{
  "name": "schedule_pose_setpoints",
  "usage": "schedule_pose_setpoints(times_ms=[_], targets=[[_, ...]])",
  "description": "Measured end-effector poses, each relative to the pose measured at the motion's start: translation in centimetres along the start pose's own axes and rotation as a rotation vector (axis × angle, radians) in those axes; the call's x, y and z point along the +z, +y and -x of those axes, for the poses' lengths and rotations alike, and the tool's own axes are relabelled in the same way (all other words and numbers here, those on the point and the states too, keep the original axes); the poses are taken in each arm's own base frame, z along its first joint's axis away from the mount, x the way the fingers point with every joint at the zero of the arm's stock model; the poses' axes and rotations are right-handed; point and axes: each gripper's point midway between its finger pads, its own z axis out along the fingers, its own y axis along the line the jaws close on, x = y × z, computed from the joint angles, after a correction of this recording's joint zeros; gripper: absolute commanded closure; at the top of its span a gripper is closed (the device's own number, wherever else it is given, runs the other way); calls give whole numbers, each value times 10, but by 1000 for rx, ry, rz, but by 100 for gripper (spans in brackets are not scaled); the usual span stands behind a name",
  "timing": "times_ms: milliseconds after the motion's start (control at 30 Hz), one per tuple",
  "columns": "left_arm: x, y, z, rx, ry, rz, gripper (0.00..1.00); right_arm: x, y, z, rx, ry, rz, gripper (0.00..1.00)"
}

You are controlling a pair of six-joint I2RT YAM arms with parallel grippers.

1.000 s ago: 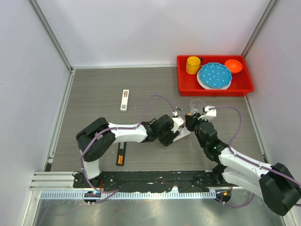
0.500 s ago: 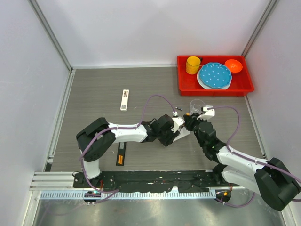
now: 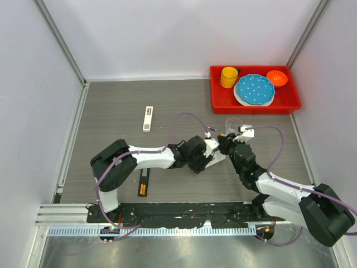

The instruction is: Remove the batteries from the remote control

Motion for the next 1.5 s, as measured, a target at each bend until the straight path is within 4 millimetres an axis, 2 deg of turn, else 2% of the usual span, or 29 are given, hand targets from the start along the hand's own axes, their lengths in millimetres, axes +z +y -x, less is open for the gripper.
schedule_pose_setpoints(times_ms=[233, 400, 567, 933, 1100, 1500], targets=[[0, 0, 0, 0, 2, 0, 82, 3, 0, -5, 18, -6, 6, 99], [0, 0, 0, 1, 5, 0, 88, 3, 0, -11, 85, -17, 17, 99], [0, 0, 0, 1, 6, 1, 89, 2, 2, -16, 150, -16, 33, 99], [0, 0, 0, 1, 8, 1, 89, -8, -3, -2, 130, -51, 14, 99], [0, 0, 0, 1, 9, 1, 89, -6, -9, -5, 106, -48, -14, 99], [0, 0, 0, 1, 10, 1, 89, 0, -8, -1, 91, -61, -23, 99]])
